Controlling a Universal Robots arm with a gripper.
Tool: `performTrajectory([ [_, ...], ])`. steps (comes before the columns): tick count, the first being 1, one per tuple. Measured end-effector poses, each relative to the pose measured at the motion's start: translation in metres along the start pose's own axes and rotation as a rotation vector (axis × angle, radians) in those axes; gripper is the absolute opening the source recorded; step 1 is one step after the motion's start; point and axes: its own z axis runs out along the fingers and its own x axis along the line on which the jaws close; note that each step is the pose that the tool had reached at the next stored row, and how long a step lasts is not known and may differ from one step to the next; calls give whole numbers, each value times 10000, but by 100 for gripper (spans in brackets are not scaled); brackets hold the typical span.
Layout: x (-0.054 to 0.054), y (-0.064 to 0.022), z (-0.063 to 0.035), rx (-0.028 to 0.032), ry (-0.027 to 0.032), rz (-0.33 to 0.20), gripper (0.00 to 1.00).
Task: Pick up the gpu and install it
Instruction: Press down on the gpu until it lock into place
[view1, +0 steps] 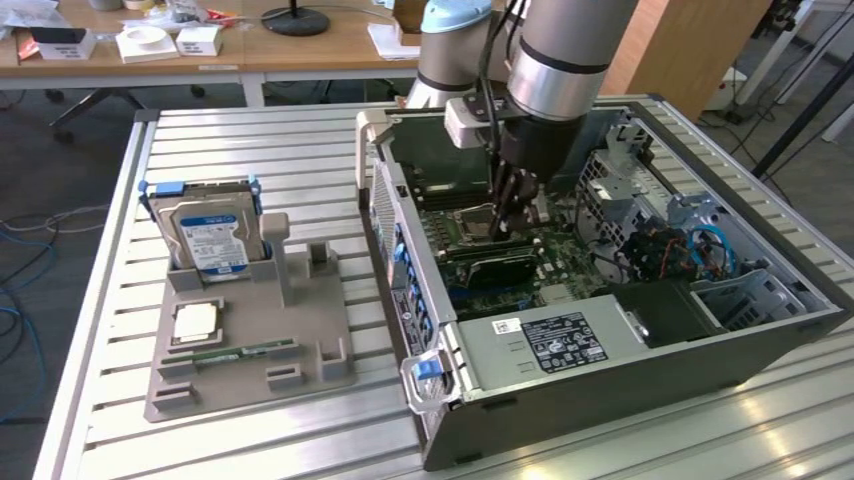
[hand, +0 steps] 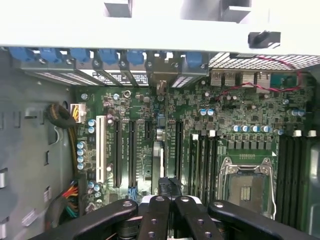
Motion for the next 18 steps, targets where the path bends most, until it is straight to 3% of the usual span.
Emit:
performTrajectory([
  [12,-6,0,-245,0,0,0,10],
  [18,-6,0,-256,-1,0,0,10],
])
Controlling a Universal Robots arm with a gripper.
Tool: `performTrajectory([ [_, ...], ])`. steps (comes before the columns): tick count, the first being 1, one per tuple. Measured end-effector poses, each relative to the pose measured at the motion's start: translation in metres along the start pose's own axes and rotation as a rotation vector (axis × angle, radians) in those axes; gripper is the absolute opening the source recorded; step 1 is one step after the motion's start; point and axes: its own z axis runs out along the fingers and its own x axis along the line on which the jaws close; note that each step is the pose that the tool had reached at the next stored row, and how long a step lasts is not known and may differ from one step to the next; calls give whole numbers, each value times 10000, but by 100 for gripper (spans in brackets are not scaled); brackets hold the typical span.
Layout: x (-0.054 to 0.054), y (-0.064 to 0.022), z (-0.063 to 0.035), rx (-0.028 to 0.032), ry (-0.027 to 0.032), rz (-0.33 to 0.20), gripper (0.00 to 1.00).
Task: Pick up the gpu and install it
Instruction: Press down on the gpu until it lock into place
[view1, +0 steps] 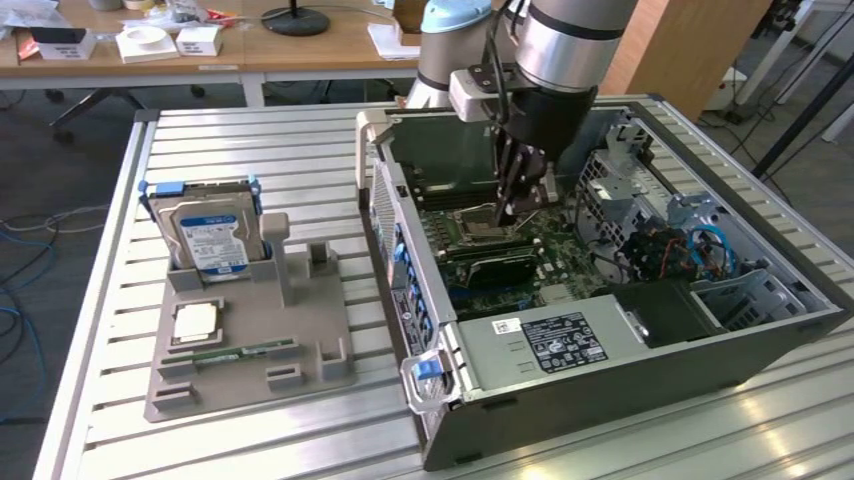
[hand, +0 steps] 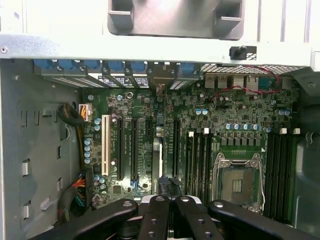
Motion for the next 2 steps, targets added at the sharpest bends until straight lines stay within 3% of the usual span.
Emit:
performTrajectory([
  [2,0,0,0,0,0,0,10],
])
